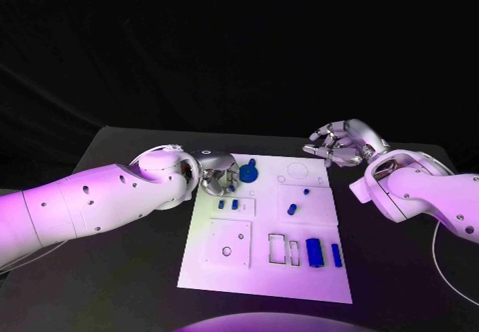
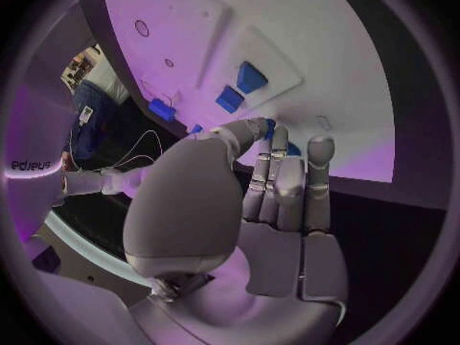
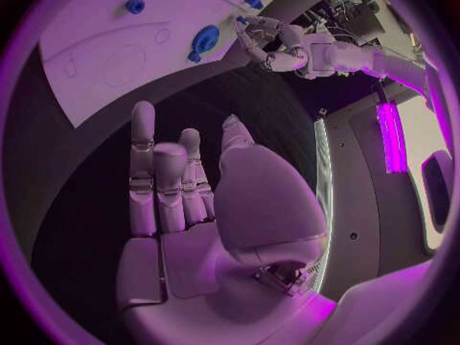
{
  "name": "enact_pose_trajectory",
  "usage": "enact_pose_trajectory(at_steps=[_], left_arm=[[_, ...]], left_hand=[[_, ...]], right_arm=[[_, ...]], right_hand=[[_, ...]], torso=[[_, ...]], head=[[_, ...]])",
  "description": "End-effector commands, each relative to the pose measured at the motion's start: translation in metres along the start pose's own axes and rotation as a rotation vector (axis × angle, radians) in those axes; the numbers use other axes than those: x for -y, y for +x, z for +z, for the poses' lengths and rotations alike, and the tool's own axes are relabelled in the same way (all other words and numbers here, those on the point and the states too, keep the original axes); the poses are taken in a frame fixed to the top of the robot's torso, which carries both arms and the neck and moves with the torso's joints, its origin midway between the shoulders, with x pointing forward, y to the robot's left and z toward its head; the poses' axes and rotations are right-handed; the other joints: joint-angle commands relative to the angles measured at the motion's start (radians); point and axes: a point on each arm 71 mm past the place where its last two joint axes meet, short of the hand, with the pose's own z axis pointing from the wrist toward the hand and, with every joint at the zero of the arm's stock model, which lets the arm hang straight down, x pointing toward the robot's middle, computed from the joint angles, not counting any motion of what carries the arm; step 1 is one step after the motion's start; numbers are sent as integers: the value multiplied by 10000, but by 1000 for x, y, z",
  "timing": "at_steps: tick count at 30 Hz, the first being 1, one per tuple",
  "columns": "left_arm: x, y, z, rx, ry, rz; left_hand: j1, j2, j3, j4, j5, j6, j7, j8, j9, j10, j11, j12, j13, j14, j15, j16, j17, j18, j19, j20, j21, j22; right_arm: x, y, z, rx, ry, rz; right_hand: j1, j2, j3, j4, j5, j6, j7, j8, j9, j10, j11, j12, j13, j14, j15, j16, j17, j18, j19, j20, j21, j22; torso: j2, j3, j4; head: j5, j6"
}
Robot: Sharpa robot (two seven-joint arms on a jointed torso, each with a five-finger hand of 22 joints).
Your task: Assemble the parts on the task board
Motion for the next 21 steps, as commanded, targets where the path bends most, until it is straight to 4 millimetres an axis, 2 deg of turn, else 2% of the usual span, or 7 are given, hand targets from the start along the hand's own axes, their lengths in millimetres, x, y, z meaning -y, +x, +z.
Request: enact_pose_trajectory(at_steps=[1, 13, 21], left_arm=[[2, 2, 1, -219, 74, -63], [3, 4, 2, -413, 26, -51], [2, 4, 3, -404, 47, -57]], left_hand=[[-88, 26, -36, -32, -37, 52, 6, -43, 9, 86, -6, -35, -15, 12, -9, 5, -8, -151, -21, 17, -7, -14], [-93, 40, -52, -55, -88, 143, -24, -43, 32, 200, -40, -59, 3, 17, -31, 4, -7, -153, -19, 16, -13, -5], [-241, -43, -164, -9, -150, 122, -52, -124, 35, 241, -59, -141, 18, 46, -45, 29, 59, -150, -47, 7, -58, -42]], right_arm=[[-1, 0, 0, 4, -116, -43], [-1, 0, -1, 5, -109, -43], [-1, 0, 0, 3, -111, -43]], right_hand=[[51, 32, -38, 2, -27, 36, 44, 49, -10, -50, -18, -65, -10, -79, -14, -28, -10, 123, 39, 40, -54, -9], [51, 32, -38, 2, -27, 36, 44, 49, -10, -50, -18, -65, -10, -79, -14, -28, -10, 123, 39, 40, -54, -9], [51, 32, -38, 2, -27, 36, 44, 49, -10, -50, -18, -65, -10, -79, -14, -28, -10, 123, 39, 40, -54, -9]], torso=[[-1, 7, 0], [-6, 7, 0], [-7, 5, 6]], head=[[-7, -13], [-16, -38], [-22, -44]])
